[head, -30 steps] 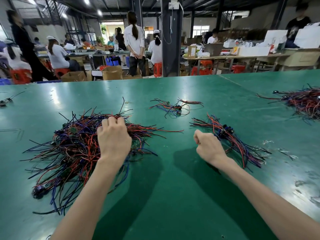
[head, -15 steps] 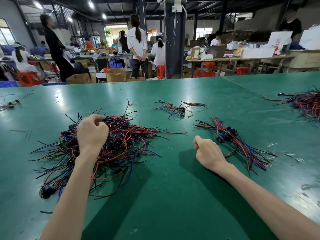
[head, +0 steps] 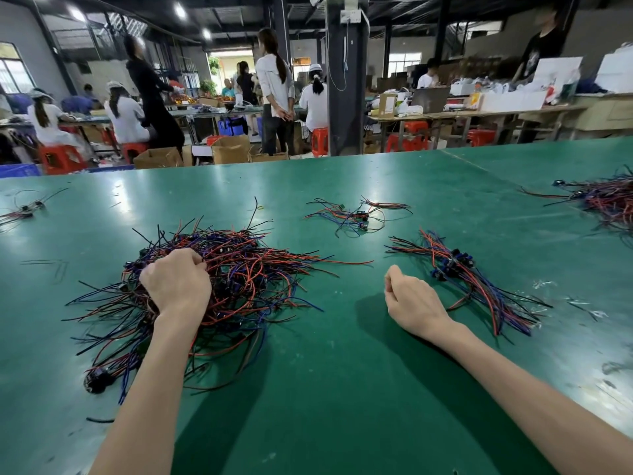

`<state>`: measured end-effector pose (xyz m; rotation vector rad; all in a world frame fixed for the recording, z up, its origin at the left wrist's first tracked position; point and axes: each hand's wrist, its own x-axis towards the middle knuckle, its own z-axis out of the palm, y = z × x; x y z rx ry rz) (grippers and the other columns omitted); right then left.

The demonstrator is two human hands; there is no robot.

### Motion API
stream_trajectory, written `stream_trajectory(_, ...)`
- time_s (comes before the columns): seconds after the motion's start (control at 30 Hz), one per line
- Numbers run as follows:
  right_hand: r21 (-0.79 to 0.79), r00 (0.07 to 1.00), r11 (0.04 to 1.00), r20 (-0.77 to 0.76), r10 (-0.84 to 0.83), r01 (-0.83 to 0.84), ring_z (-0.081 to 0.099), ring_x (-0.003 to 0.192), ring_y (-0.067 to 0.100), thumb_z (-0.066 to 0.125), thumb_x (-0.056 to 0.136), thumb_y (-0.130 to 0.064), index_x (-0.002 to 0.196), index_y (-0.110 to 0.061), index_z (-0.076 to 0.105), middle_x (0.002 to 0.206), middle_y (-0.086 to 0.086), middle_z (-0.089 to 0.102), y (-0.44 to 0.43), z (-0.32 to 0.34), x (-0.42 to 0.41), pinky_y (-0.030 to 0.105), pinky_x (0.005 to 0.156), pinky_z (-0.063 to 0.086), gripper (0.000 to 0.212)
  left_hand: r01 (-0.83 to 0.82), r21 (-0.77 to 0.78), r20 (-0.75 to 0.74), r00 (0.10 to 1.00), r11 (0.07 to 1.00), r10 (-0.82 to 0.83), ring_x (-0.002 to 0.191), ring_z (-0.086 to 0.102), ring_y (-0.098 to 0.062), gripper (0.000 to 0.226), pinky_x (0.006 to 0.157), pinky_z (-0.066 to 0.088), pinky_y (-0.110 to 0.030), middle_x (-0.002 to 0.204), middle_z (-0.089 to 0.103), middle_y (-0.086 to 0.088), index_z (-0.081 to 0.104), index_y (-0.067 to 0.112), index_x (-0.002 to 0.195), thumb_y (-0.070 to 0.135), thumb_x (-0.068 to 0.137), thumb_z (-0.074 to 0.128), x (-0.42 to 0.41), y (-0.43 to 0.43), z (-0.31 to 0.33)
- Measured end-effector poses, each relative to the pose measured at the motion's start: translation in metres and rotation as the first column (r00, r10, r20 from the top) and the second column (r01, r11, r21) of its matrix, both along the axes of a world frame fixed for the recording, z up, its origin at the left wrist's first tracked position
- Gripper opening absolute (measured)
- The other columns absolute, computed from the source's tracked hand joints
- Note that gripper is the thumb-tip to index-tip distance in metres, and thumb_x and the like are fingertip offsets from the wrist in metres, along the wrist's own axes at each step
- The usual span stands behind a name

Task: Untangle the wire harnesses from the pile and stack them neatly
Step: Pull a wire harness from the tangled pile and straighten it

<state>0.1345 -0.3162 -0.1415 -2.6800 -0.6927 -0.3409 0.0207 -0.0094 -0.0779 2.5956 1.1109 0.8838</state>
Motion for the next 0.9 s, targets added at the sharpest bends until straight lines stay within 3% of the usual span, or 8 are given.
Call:
stream_trajectory(0.13,0.006,1.0,1.0,0.0,0.012,-0.012,0.048,0.063,0.032,0.042,0.091,-0.007,0.085,-0.012,0.038,0.07,0.006,0.055,-0.001,0.0,-0.001,0.033,0.06,0.023,0.008,0.042,0.059,0.312,0.948,0.997,-0.058,0.092,0.053,-0.039,0.015,0.086,0.041,-0.044,0.086,0.069,-0.021,0.073,0.007,0.096,0.013,0.091,0.06,-0.002,-0.006,0.007)
stream_trajectory(0.23,0.005,1.0,1.0,0.012,0.027,-0.027,0.047,0.062,0.032,0.042,0.091,-0.007,0.085,-0.012,0.038,0.068,0.004,0.054,-0.001,0.001,-0.002,0.032,0.06,0.022,0.008,0.181,0.005,0.43,0.887,0.984,-0.165,0.088,0.06,-0.035,0.016,0.08,0.049,-0.04,0.088,0.072,-0.015,0.072,0.007,0.095,0.018,0.091,0.061,-0.002,-0.006,0.012)
stream_trajectory(0.33,0.01,1.0,1.0,0.011,0.021,-0.021,0.047,0.063,0.031,0.042,0.091,-0.007,0.086,-0.012,0.038,0.07,0.005,0.055,-0.002,0.002,-0.001,0.032,0.061,0.023,0.008,0.311,-0.107,0.372,0.894,0.945,-0.252,0.067,0.064,-0.025,0.013,0.065,0.048,-0.028,0.083,0.074,-0.003,0.07,0.013,0.092,0.02,0.091,0.059,0.005,-0.004,0.011)
stream_trajectory(0.43,0.001,1.0,1.0,0.011,0.009,-0.009,0.046,0.065,0.032,0.042,0.091,-0.008,0.087,-0.012,0.038,0.074,0.008,0.059,-0.003,0.002,-0.001,0.032,0.061,0.023,0.007,0.314,-0.144,0.232,0.933,0.939,-0.277,0.049,0.051,-0.005,0.012,0.049,0.038,-0.02,0.077,0.073,0.004,0.069,0.016,0.091,0.019,0.091,0.059,0.01,-0.003,0.003)
stream_trajectory(0.57,0.014,1.0,1.0,0.001,-0.002,0.002,0.044,0.066,0.032,0.042,0.091,-0.008,0.086,-0.013,0.038,0.072,0.005,0.055,-0.001,0.002,-0.003,0.032,0.062,0.022,0.008,0.284,-0.161,0.195,0.948,0.945,-0.251,0.048,0.048,-0.002,0.012,0.052,0.039,-0.021,0.069,0.072,0.006,0.067,0.018,0.078,0.02,0.088,0.059,0.007,-0.006,0.003)
stream_trajectory(0.7,0.03,1.0,1.0,-0.002,0.011,-0.011,0.046,0.065,0.032,0.042,0.091,-0.008,0.086,-0.013,0.038,0.073,0.007,0.059,0.002,0.0,-0.006,0.032,0.061,0.021,0.008,0.35,-0.192,0.332,0.902,0.917,-0.275,0.043,0.049,0.002,0.019,0.054,0.04,-0.022,0.059,0.068,0.011,0.061,0.022,0.066,0.024,0.084,0.064,0.01,-0.021,0.012)
stream_trajectory(0.83,0.017,1.0,1.0,0.024,0.02,-0.02,0.045,0.062,0.03,0.042,0.091,-0.008,0.085,-0.014,0.037,0.068,0.003,0.055,0.0,-0.004,-0.006,0.03,0.062,0.02,0.01,0.496,-0.361,0.389,0.85,0.79,-0.356,0.053,0.057,-0.004,0.023,0.054,0.042,-0.023,0.057,0.068,0.008,0.062,0.019,0.062,0.022,0.086,0.063,0.054,-0.061,0.023)
stream_trajectory(0.9,0.031,0.999,0.999,0.031,0.02,-0.021,0.048,0.063,0.03,0.043,0.091,-0.009,0.085,-0.015,0.037,0.068,0.003,0.056,-0.002,-0.003,-0.003,0.03,0.062,0.021,0.01,0.593,-0.578,0.491,0.802,0.562,-0.341,0.069,0.064,-0.014,0.019,0.066,0.044,-0.023,0.065,0.069,0.005,0.067,0.01,0.075,0.018,0.091,0.06,0.088,-0.079,0.032)
